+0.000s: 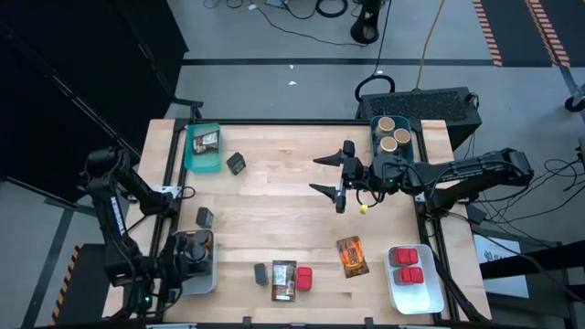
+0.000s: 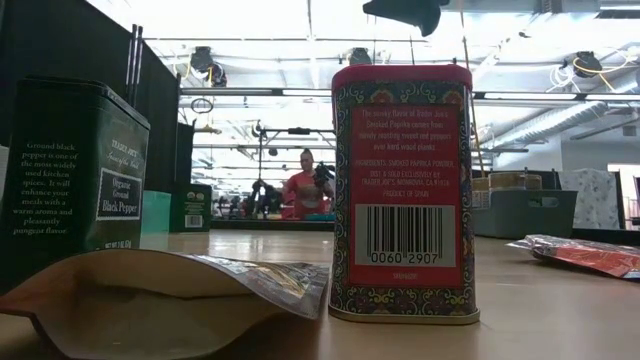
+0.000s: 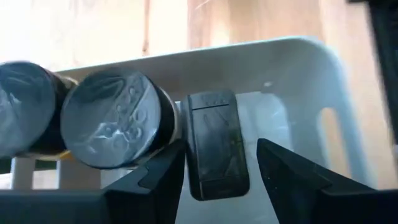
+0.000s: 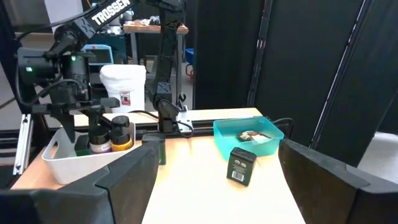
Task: Sort spices by type
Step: Put the right brown seasoning pack into the light green bin
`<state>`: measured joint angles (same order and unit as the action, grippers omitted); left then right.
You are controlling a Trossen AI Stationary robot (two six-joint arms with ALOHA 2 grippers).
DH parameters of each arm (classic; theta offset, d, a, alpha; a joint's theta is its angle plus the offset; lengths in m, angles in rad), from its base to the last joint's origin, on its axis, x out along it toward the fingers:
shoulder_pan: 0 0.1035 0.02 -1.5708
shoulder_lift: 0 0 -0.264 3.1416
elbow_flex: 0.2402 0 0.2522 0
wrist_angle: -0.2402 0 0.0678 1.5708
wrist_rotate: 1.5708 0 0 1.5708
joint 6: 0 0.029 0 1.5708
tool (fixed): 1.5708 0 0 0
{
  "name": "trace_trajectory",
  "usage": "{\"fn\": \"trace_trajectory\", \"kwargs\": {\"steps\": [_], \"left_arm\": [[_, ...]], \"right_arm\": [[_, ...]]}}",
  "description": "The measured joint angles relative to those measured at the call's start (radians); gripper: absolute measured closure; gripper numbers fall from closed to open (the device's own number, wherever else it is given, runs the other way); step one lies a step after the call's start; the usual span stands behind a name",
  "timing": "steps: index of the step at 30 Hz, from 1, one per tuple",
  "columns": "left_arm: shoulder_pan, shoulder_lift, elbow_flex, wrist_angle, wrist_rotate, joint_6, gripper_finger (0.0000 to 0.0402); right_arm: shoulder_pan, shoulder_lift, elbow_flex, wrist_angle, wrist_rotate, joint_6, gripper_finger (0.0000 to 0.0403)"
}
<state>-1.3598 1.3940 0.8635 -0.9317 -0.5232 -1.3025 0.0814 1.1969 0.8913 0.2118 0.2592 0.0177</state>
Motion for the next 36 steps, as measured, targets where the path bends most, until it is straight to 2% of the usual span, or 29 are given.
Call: {"fn": "trace_trajectory", "kwargs": {"steps": [6,14,19,21,26,36], "left_arm": [[-0.001,-0.001,0.038,-0.002,0.005,0.000,0.0199],[0.012,-0.001,0.068,-0.004,0.129,0.002,0.0199],[0.036,-0.003,0.119,-0.053,0.130,0.042,0.0199],[0.063,-0.009,0.146,-0.089,0.110,0.048,0.0199],[0.174,-0.039,0.214,-0.141,-0.054,0.075,0.0199],[0.428,-0.061,0.232,-0.148,-0.145,0.521,0.0199]], "right_arm": [[0.000,0.000,0.000,-0.006,0.000,-0.001,0.0090],[0.000,0.000,0.000,-0.006,0.000,-0.004,0.0090],[0.000,0.000,0.000,-0.005,0.022,0.000,0.0090],[0.000,0.000,0.007,-0.037,0.065,0.020,0.0090],[0.001,0.032,0.097,-0.231,0.163,0.054,0.0090],[-0.015,0.175,0.335,-0.546,0.164,0.063,0.0090]]}}
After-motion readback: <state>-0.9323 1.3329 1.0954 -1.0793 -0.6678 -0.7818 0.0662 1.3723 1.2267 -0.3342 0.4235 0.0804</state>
